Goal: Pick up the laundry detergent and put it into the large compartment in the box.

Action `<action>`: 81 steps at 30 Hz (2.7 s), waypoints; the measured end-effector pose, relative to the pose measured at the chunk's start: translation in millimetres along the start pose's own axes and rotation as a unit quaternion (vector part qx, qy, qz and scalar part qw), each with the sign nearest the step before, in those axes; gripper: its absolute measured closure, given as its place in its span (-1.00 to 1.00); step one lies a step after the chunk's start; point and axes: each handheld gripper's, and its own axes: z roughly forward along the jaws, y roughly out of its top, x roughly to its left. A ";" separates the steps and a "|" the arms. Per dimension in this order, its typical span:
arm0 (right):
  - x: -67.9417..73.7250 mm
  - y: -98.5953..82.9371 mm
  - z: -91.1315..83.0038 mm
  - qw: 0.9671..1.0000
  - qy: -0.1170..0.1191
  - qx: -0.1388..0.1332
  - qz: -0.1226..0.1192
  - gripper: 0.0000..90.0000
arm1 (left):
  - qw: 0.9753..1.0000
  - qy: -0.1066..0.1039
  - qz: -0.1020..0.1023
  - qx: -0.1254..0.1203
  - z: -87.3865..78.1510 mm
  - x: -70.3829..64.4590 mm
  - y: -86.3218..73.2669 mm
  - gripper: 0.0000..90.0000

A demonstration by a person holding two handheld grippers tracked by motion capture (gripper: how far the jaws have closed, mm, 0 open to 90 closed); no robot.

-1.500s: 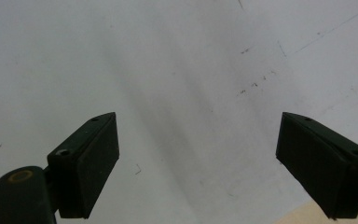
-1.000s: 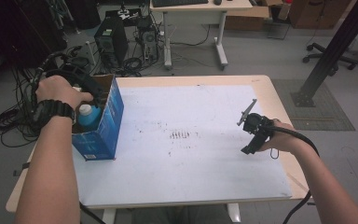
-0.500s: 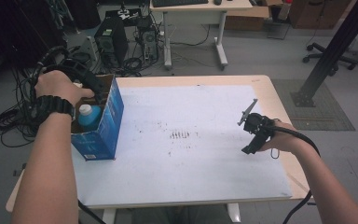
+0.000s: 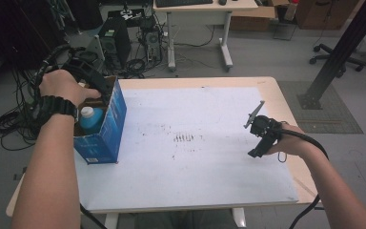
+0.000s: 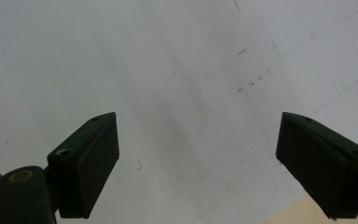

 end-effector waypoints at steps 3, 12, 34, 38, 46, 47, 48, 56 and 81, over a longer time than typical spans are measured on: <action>0.2 0.2 -0.2 1.000 0.000 0.001 -0.001 -0.70 | 1.000 0.000 0.007 -0.006 -3.4 -3.9 1.2 -0.76; 0.7 0.6 -0.2 1.000 0.000 0.000 0.000 -0.70 | 0.999 -0.002 0.041 -0.020 -13.3 -19.9 6.0 -0.78; 0.9 -0.7 -0.6 1.000 0.000 0.000 0.001 -0.70 | 0.995 -0.005 0.094 -0.038 -22.7 -49.6 14.3 -0.86; 1.0 -1.0 -0.3 1.000 0.000 0.000 0.001 -0.70 | 0.994 -0.004 0.103 -0.038 -22.3 -56.8 15.1 -0.86; 1.4 -1.9 -0.3 1.000 -0.001 0.000 0.001 -0.70 | 0.991 -0.009 0.131 -0.039 -23.8 -72.3 16.4 -0.86; 1.4 -2.0 -0.4 1.000 -0.001 0.000 0.001 -0.70 | 0.990 -0.010 0.136 -0.040 -23.8 -73.9 16.4 -0.87; 1.4 -2.1 -0.3 1.000 -0.001 0.000 0.001 -0.70 | 0.989 -0.011 0.139 -0.041 -23.7 -76.2 16.3 -0.87; 2.6 -2.2 0.3 1.000 0.001 0.001 0.002 -0.70 | 0.984 -0.019 0.171 -0.044 -24.2 -95.9 15.3 -0.90; 3.2 1.3 -5.8 1.000 -0.003 0.001 0.000 -0.70 | 0.964 -0.048 0.259 -0.045 -17.3 -149.0 7.6 -0.92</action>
